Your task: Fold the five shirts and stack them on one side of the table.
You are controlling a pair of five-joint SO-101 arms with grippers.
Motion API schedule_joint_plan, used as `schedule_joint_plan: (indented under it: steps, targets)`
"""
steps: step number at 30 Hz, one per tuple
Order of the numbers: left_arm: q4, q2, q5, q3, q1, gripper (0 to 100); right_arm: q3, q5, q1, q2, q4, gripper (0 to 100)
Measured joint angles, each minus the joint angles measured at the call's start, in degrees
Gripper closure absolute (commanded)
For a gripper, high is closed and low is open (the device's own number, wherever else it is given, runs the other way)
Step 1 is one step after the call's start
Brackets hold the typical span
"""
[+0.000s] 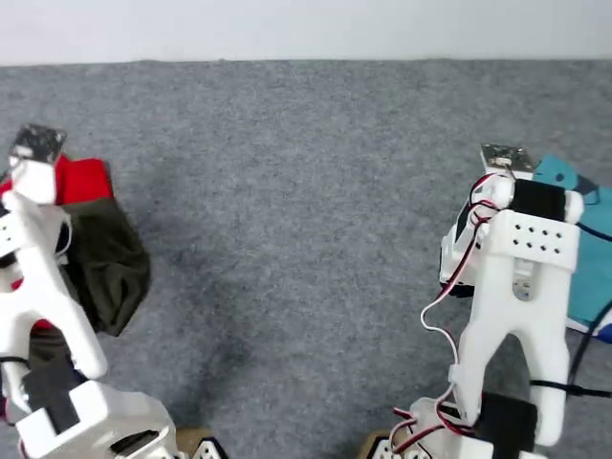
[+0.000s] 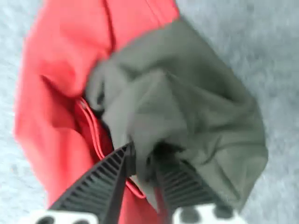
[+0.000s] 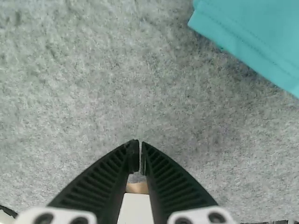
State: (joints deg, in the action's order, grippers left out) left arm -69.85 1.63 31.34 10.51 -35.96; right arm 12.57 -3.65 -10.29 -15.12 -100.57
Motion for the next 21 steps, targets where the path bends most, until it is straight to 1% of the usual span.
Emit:
schedule_joint_plan:
  steps: [6,10,15,21]
  targets:
    - [0.0,7.3,-1.8,-1.4,3.4,99,0.0,0.2,0.0,0.0,0.0,99.0]
    - [0.0,13.8,-2.3,-1.4,7.6,99,0.0,0.2,0.0,0.0,0.0,99.0]
    - [1.1,25.4,-7.7,-1.4,16.9,99,0.0,0.2,0.0,0.0,0.0,99.0]
    - [7.6,37.8,-12.3,-1.4,29.0,99,0.0,0.2,0.0,0.0,0.0,99.0]
